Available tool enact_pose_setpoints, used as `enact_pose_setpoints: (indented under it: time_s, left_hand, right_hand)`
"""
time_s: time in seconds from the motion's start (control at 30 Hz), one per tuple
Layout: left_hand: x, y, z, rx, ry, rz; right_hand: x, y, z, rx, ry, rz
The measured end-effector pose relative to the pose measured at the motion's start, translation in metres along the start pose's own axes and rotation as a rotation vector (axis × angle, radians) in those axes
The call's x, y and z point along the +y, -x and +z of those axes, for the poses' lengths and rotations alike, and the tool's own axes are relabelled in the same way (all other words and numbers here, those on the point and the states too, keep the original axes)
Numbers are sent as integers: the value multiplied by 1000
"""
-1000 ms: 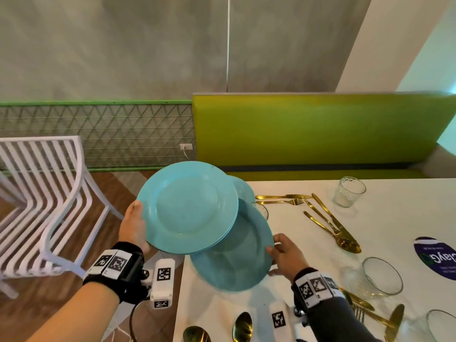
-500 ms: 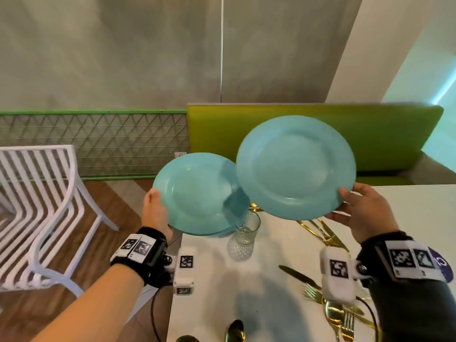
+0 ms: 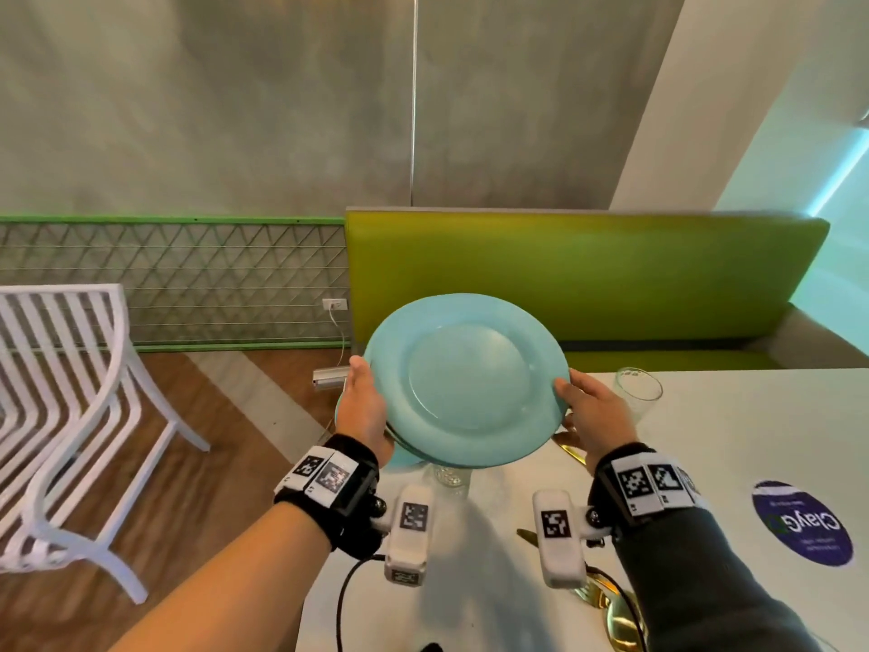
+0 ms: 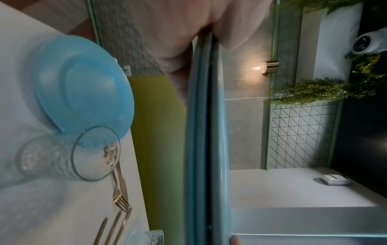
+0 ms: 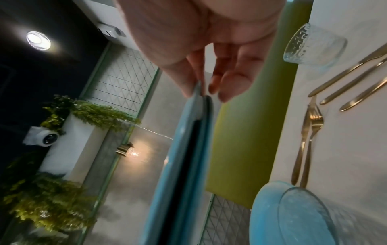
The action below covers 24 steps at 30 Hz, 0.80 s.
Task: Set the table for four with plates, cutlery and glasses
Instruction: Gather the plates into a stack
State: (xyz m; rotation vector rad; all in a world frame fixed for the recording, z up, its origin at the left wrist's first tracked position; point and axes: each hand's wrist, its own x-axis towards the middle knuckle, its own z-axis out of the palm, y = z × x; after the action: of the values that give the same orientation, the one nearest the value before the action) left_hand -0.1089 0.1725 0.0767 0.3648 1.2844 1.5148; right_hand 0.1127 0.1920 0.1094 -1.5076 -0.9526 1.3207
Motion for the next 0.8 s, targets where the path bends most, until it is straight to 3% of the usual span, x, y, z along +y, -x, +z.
enact_pose_setpoints:
  time_s: [0.2,0.37,0.43,0.53,0.63,0.7,0.8]
  left_hand:
    - [-19,-11,21,-93,20,-112]
    - [-21,-29,29,-192,-28,-152]
    - [-14,-40,23,-180,-144,-177]
    - [-13,-76,-11,-4,-410,-167]
    - [-26,-113,-50,205,-667,-277]
    - [-41,-126,-71,225,-808,-354]
    - [-63,-140,-86,216,-819,-407]
  right_hand:
    - [3,-12,0,32,-367,134]
    - [2,-25,1,116,-360,95]
    - [3,-28,-2,135,-393,70]
    - [0,-35,-12,187,-382,45]
    - [-1,-42,-27,220,-380,55]
    - [0,-44,-36,255,-368,60]
    - [4,-47,-46,287,-364,36]
